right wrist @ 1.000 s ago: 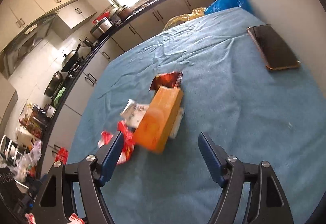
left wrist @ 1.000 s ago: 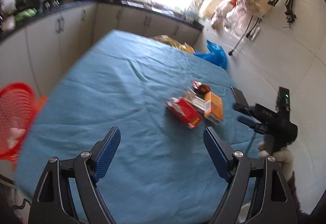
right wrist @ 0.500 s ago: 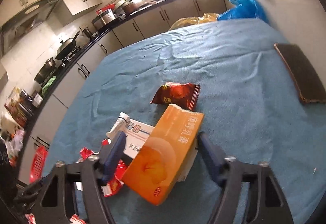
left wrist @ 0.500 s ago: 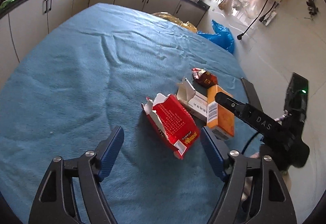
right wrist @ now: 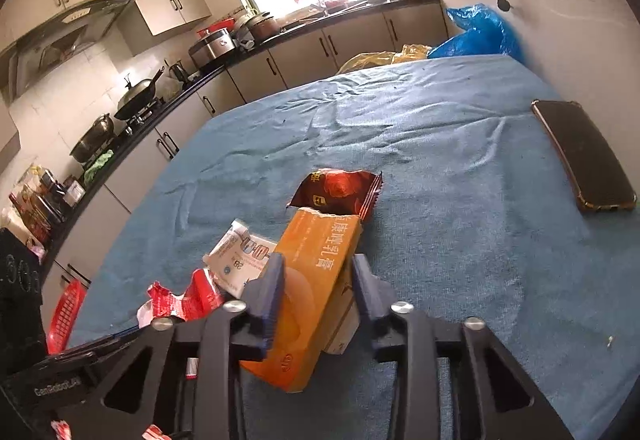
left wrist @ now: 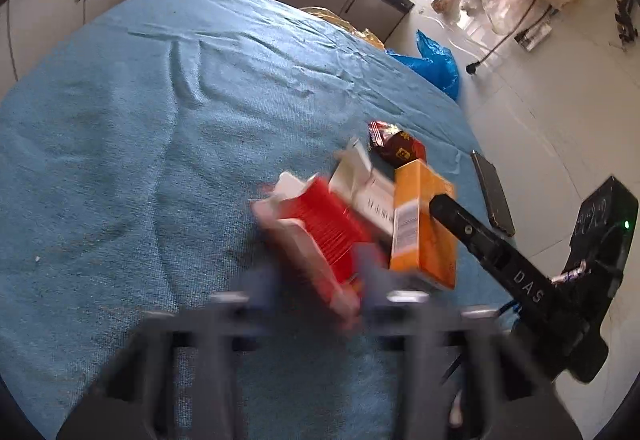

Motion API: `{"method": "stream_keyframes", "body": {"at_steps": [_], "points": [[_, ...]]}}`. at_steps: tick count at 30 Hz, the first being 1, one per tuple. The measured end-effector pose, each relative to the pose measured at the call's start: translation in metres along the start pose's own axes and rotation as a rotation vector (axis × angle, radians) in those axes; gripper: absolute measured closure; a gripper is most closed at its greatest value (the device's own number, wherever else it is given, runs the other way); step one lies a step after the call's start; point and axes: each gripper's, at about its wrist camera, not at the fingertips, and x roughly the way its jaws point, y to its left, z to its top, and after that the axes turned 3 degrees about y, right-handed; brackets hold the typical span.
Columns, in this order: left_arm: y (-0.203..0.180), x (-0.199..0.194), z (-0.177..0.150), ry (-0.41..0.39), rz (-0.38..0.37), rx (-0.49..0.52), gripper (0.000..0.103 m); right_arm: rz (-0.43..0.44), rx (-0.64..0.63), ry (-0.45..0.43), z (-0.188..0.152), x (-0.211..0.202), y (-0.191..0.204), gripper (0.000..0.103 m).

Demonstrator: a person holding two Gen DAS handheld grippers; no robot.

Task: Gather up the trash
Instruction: 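Grasp the red-and-white box with left tool while right grasps orange box, then carry both boxes to the red basket and open both tools to drop them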

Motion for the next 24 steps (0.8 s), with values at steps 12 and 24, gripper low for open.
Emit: {"method": "stream_keyframes", "body": {"at_steps": [12, 24], "points": [[0.010, -0.059, 0.003, -0.025, 0.026, 0.203, 0.099, -0.026, 0.016, 0.002, 0.001, 0.004, -0.001, 0.027], [0.044, -0.107, -0.026, -0.141, 0.070, 0.221, 0.099, -0.212, -0.081, 0.068, -0.007, 0.010, 0.037, 0.034]]}}
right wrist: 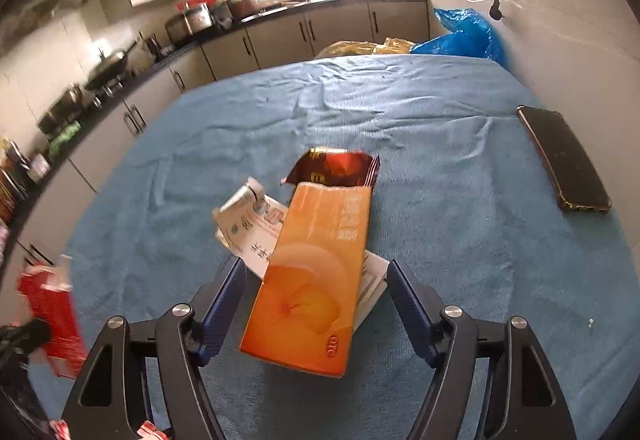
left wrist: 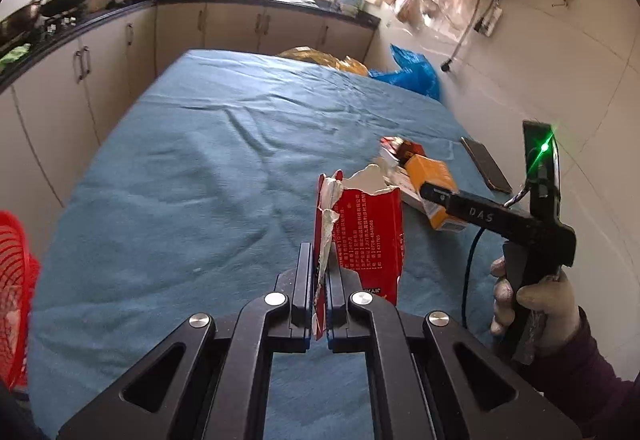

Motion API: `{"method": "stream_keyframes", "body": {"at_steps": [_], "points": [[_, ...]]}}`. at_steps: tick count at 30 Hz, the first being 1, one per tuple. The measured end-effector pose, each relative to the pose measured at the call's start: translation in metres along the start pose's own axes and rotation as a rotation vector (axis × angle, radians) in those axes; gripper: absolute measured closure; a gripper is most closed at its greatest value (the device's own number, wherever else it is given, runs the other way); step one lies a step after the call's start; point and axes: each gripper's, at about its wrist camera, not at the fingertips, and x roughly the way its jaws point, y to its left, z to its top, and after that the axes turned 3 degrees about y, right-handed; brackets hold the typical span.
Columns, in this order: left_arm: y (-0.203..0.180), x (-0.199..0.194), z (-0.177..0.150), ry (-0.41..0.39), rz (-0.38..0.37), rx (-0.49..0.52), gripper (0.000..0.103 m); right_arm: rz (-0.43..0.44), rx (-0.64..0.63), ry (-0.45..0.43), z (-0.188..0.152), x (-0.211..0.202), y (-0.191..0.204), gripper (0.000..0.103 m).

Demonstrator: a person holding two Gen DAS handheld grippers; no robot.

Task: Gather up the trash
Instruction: 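Carry both boxes to the red basket and open both tools to drop them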

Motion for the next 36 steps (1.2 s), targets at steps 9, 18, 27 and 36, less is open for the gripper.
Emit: {"method": "stream_keyframes", "body": {"at_steps": [9, 18, 27, 36], "points": [[0.044, -0.047, -0.025, -0.083, 0.023, -0.144, 0.099, -0.014, 0.000, -0.025, -0.015, -0.030, 0.007, 0.052], [0.088, -0.116, -0.065, -0.200, 0.085, -0.291, 0.099, 0.098, -0.016, -0.064, -0.043, -0.088, 0.038, 0.052], [0.143, -0.178, -0.110, -0.285, 0.211, -0.415, 0.099, 0.268, -0.130, -0.041, -0.066, -0.107, 0.118, 0.052], [0.228, -0.191, -0.113, -0.299, 0.337, -0.542, 0.099, 0.492, -0.319, 0.077, -0.057, -0.068, 0.252, 0.052]]}}
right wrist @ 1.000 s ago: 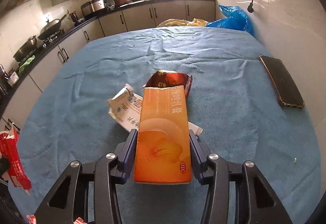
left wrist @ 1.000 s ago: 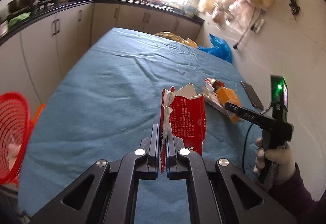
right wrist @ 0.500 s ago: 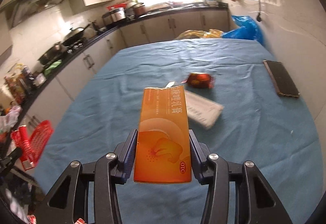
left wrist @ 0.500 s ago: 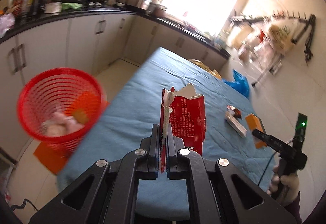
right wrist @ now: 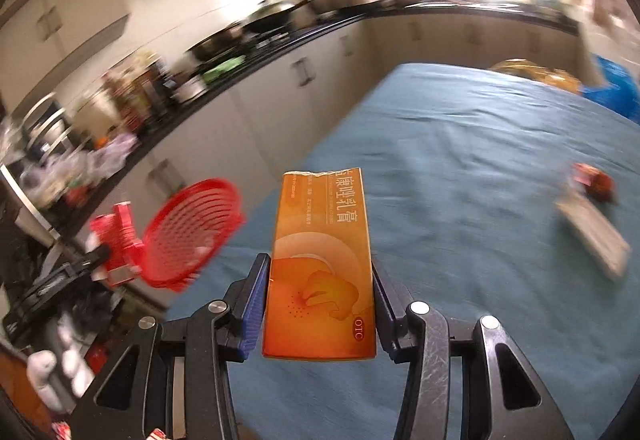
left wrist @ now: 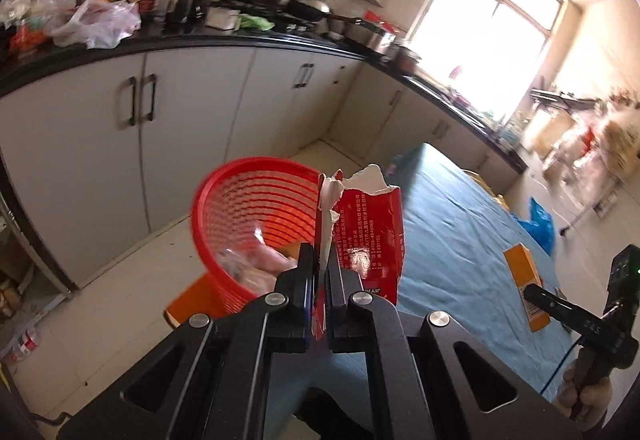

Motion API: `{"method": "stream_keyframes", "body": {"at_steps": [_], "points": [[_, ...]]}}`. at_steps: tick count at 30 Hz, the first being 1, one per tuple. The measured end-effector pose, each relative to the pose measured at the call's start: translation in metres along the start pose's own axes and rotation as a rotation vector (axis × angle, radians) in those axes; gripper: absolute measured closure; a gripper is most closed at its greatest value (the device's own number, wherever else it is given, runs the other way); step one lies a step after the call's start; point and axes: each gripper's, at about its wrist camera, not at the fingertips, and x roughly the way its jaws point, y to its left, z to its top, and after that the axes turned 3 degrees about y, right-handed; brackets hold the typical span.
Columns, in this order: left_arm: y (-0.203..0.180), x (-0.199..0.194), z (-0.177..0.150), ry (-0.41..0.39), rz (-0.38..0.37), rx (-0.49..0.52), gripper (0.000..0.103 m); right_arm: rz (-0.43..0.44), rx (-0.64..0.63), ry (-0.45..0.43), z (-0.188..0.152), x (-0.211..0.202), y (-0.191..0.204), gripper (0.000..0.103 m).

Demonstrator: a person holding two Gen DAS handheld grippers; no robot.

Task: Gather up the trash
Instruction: 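Carry both boxes to the red basket and open both tools to drop them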

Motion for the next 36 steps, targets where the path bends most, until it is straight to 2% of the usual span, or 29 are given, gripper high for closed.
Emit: {"method": "stream_keyframes", "body": {"at_steps": [3, 5, 11, 18, 19, 21, 23, 28, 34, 36], "points": [[0.011, 0.015, 0.011, 0.013, 0.023, -0.010, 0.099, 0.104, -0.021, 0.052, 0.014, 0.038, 0.031, 0.052], [0.017, 0.024, 0.016, 0.022, 0.033, -0.011, 0.099, 0.143, -0.043, 0.074, 0.020, 0.059, 0.049, 0.052], [0.029, 0.037, 0.026, 0.032, 0.058, -0.010, 0.099, 0.201, -0.092, 0.117, 0.030, 0.108, 0.089, 0.052], [0.041, 0.043, 0.034, 0.037, 0.076, -0.025, 0.099, 0.241, -0.102, 0.142, 0.040, 0.141, 0.107, 0.051], [0.041, 0.044, 0.034, 0.039, 0.079, -0.028, 0.096, 0.245, -0.111, 0.139, 0.041, 0.145, 0.109, 0.051], [0.042, 0.045, 0.035, 0.048, 0.070, -0.045, 0.085, 0.234, -0.113, 0.129, 0.043, 0.145, 0.109, 0.046], [0.043, 0.043, 0.035, 0.044, 0.057, -0.066, 0.055, 0.242, -0.104, 0.122, 0.044, 0.142, 0.106, 0.042], [0.032, 0.028, 0.033, 0.017, 0.027, -0.069, 0.048, 0.208, -0.097, 0.103, 0.038, 0.123, 0.086, 0.041], [-0.003, 0.019, 0.022, 0.016, -0.028, -0.042, 0.036, 0.163, -0.003, 0.100, 0.023, 0.098, 0.036, 0.039], [-0.017, 0.020, 0.017, 0.030, -0.051, -0.024, 0.035, 0.147, 0.037, 0.093, 0.017, 0.086, 0.015, 0.039]]}}
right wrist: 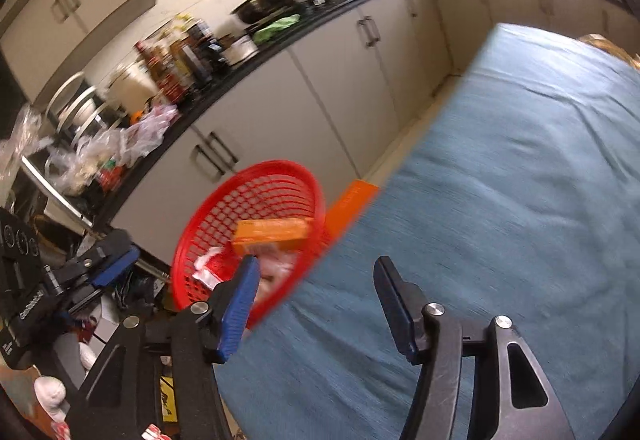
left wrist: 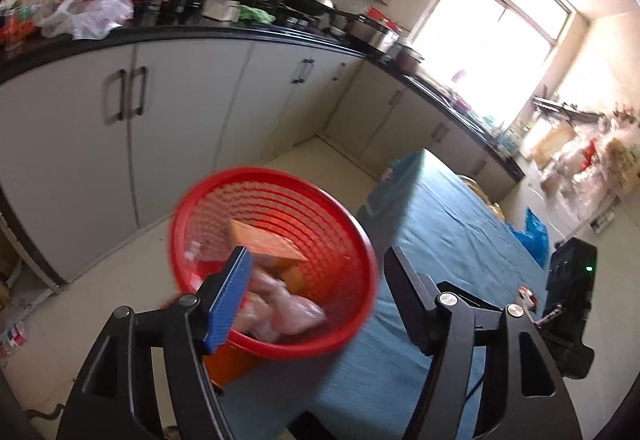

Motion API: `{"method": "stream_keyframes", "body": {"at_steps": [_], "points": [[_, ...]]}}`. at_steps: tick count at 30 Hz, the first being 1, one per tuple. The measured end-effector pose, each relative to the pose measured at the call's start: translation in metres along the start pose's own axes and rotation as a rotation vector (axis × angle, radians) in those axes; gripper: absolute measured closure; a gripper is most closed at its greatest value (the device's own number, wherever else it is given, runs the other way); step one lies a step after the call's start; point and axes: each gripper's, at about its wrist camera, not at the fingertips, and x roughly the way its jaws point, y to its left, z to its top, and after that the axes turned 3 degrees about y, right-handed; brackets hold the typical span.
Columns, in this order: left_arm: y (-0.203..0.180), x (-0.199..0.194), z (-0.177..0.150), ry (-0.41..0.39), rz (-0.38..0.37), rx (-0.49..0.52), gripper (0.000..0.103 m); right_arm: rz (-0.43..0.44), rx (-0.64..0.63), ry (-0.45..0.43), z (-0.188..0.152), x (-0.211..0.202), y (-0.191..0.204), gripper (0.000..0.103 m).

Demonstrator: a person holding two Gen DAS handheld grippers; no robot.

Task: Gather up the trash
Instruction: 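Carry both boxes to the red basket and open both tools to drop them, then move both tools back to the table toward the red snack bag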

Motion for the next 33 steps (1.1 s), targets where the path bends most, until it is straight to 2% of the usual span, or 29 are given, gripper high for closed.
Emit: {"method": "stream_keyframes", "body": {"at_steps": [6, 10, 13, 16, 19, 22, 28, 31, 33], "points": [[-0.047, 0.014, -0.018, 0.059, -0.047, 0.070, 0.034, -0.056, 0.074, -0.052, -0.021, -0.055, -0.053, 0.037], [-0.084, 0.023, -0.032, 0.084, -0.069, 0.118, 0.034, -0.130, 0.121, -0.103, -0.037, -0.104, -0.096, 0.034], [-0.106, 0.032, -0.044, 0.108, -0.076, 0.152, 0.033, -0.214, 0.155, -0.139, -0.047, -0.145, -0.137, 0.031], [-0.127, 0.042, -0.058, 0.141, -0.087, 0.179, 0.032, -0.342, 0.202, -0.165, -0.050, -0.184, -0.186, 0.029], [-0.143, 0.053, -0.068, 0.177, -0.099, 0.196, 0.032, -0.433, 0.232, -0.172, -0.043, -0.206, -0.229, 0.028], [-0.160, 0.061, -0.078, 0.211, -0.115, 0.216, 0.032, -0.483, 0.219, -0.150, -0.031, -0.208, -0.263, 0.028], [-0.176, 0.060, -0.089, 0.223, -0.103, 0.253, 0.032, -0.477, 0.169, -0.087, -0.018, -0.183, -0.296, 0.028], [-0.174, 0.061, -0.089, 0.227, -0.086, 0.247, 0.031, -0.434, 0.161, -0.077, -0.022, -0.174, -0.293, 0.039], [-0.171, 0.064, -0.089, 0.235, -0.080, 0.235, 0.031, -0.376, 0.189, -0.064, -0.023, -0.170, -0.284, 0.056]]}}
